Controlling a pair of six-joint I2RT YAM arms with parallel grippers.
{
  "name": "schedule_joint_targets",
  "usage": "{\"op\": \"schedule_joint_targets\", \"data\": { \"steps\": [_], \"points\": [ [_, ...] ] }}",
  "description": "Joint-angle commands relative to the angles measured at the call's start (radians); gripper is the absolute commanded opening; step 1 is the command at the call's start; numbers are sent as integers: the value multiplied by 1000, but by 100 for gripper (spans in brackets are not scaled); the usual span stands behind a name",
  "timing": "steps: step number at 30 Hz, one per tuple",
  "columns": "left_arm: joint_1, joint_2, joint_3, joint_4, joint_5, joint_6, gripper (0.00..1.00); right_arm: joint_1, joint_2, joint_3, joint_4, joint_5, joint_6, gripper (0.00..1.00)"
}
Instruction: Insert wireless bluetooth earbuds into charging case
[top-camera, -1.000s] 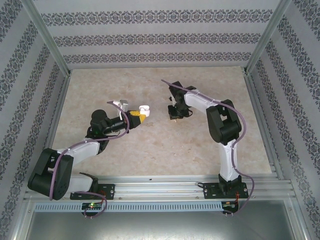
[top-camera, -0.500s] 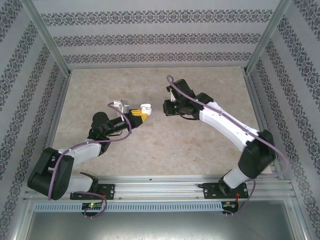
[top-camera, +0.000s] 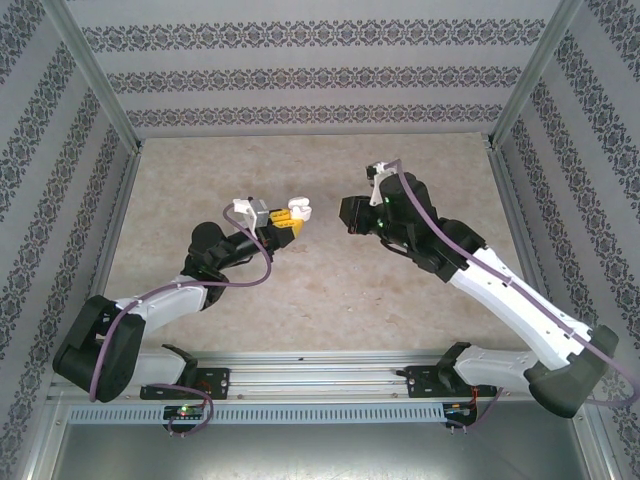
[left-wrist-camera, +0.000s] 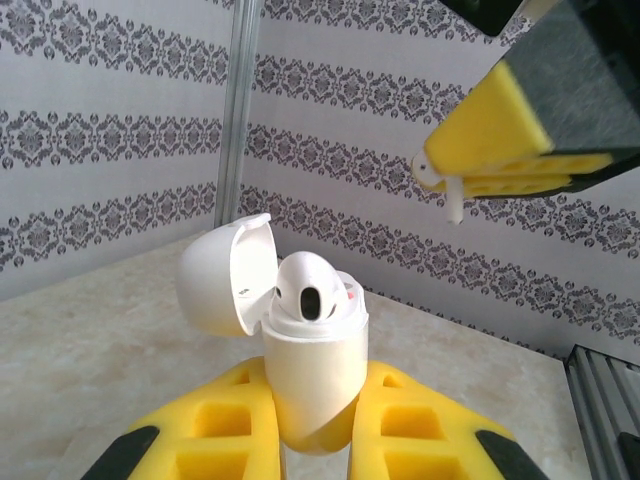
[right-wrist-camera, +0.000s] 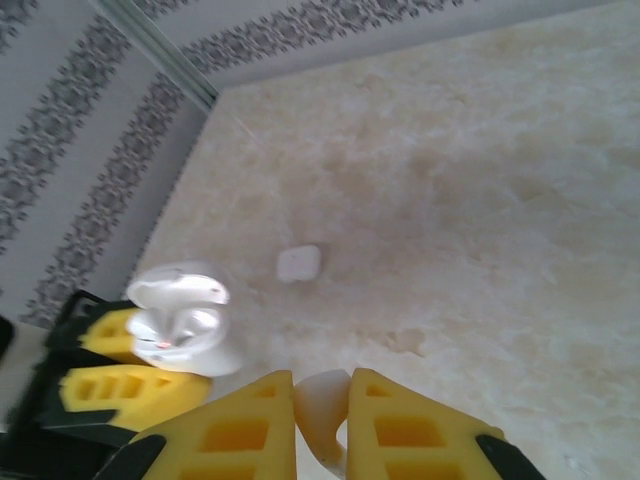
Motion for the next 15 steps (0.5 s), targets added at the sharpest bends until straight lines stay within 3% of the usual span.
{"op": "schedule_joint_targets", "data": {
  "steps": [1, 15],
  "points": [
    [-31, -22, 41, 13, -22, 50, 0, 37, -11, -8, 78, -10, 44, 15],
    [-89, -60, 56, -46, -46, 95, 0, 93, 49, 31, 154, -16, 56, 15]
  ]
}}
